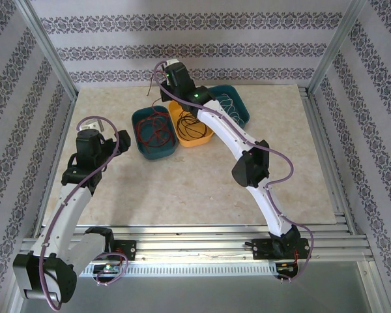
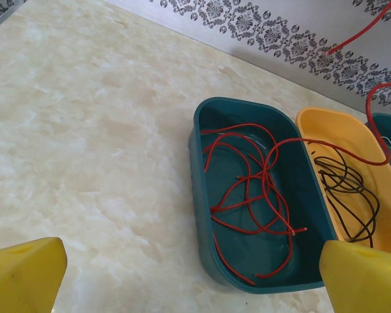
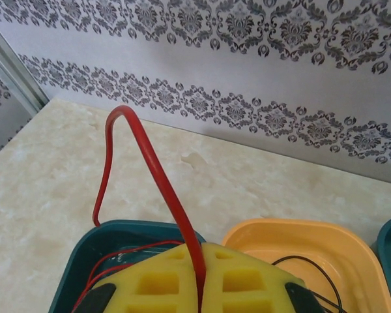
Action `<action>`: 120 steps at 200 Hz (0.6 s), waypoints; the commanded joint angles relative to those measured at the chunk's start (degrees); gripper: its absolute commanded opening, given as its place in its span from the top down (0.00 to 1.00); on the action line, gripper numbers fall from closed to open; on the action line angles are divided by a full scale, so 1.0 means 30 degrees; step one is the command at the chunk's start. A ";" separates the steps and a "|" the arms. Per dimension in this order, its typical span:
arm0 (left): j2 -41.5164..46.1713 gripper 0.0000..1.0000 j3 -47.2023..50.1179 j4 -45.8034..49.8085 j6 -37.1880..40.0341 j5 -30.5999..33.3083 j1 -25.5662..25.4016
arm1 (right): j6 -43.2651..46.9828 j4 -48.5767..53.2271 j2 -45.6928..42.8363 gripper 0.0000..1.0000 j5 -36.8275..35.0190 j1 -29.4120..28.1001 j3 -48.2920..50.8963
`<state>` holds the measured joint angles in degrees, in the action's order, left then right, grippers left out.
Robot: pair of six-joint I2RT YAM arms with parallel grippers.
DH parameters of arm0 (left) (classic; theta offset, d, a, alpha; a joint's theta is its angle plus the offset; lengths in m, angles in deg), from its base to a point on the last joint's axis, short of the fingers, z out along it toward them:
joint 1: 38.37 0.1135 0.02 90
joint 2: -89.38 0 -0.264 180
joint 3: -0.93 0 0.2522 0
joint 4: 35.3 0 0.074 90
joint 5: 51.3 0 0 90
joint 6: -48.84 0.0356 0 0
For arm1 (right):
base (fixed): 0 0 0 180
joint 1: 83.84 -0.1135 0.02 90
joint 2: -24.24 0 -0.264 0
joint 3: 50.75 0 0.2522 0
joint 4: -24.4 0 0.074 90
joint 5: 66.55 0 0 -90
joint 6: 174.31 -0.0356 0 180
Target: Untangle the cables
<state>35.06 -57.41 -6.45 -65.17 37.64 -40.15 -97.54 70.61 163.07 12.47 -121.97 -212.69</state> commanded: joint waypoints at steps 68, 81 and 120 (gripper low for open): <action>-0.0414 0.01 -0.0060 -0.0252 -0.0184 -0.0243 -0.0091 | -0.1565 -0.0038 0.0658 0.95 -0.0146 -0.1151 0.2214; -0.0393 0.01 -0.0086 -0.0210 -0.0171 -0.0245 -0.0076 | -0.2068 -0.0035 0.0771 0.95 0.0053 -0.1201 0.2412; -0.0286 0.01 0.0027 -0.0223 -0.0161 -0.0160 -0.0080 | -0.2990 -0.0093 0.0928 0.95 0.0409 -0.1321 0.3178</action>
<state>33.77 -57.41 -6.45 -65.17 37.40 -40.15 -103.35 70.57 165.06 13.21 -125.73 -204.34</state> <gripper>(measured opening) 0.993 0.050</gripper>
